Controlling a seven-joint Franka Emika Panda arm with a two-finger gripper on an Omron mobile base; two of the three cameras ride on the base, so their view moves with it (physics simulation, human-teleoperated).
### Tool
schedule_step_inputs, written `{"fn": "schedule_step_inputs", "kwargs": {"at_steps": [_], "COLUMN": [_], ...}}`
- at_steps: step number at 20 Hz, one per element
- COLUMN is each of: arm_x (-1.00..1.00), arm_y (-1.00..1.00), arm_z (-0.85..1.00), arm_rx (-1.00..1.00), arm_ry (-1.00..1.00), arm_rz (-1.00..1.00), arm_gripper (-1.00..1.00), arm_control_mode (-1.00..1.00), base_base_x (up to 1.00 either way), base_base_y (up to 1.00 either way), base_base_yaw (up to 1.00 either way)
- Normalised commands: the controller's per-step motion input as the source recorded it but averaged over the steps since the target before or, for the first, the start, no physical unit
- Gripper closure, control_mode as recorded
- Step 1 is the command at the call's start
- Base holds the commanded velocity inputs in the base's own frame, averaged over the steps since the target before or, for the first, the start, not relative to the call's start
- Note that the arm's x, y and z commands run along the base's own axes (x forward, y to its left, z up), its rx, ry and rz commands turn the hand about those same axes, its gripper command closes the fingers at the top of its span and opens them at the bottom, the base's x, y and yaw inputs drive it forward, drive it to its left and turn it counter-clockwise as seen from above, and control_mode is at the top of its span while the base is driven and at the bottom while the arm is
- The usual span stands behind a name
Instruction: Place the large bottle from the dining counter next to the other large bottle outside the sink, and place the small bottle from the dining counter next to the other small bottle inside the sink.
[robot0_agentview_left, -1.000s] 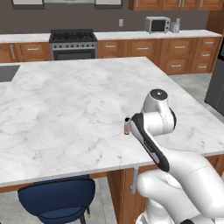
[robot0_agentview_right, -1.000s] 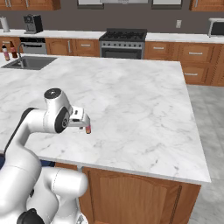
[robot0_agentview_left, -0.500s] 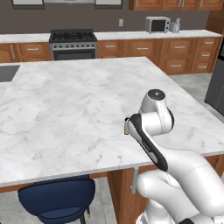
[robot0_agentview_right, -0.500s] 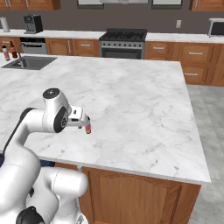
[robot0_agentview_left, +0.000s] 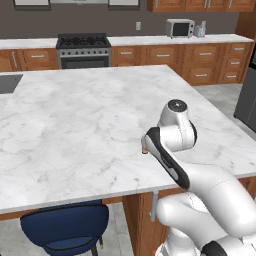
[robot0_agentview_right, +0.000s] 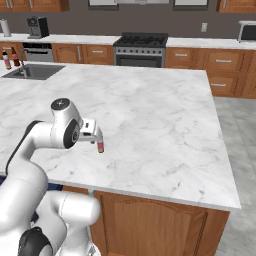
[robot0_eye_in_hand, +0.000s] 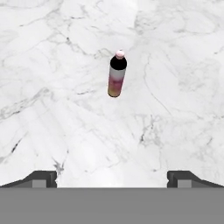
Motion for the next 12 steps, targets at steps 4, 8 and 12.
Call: {"fn": "schedule_step_inputs", "kwargs": {"at_steps": [4, 8, 12], "arm_x": [0.23, 0.2, 0.19], "arm_y": [0.0, 0.0, 0.0], "arm_z": [0.04, 0.0, 0.0], "arm_rx": [0.0, 0.0, 0.0], "arm_ry": [0.0, 0.0, 0.0], "arm_rz": [0.0, 0.0, 0.0], "arm_gripper": [-1.0, -1.0, -1.0], "arm_control_mode": [-1.0, -1.0, -1.0], "base_base_x": [0.0, 0.0, 0.0], "base_base_y": [0.0, 0.0, 0.0], "base_base_yaw": [0.0, 0.0, 0.0]}}
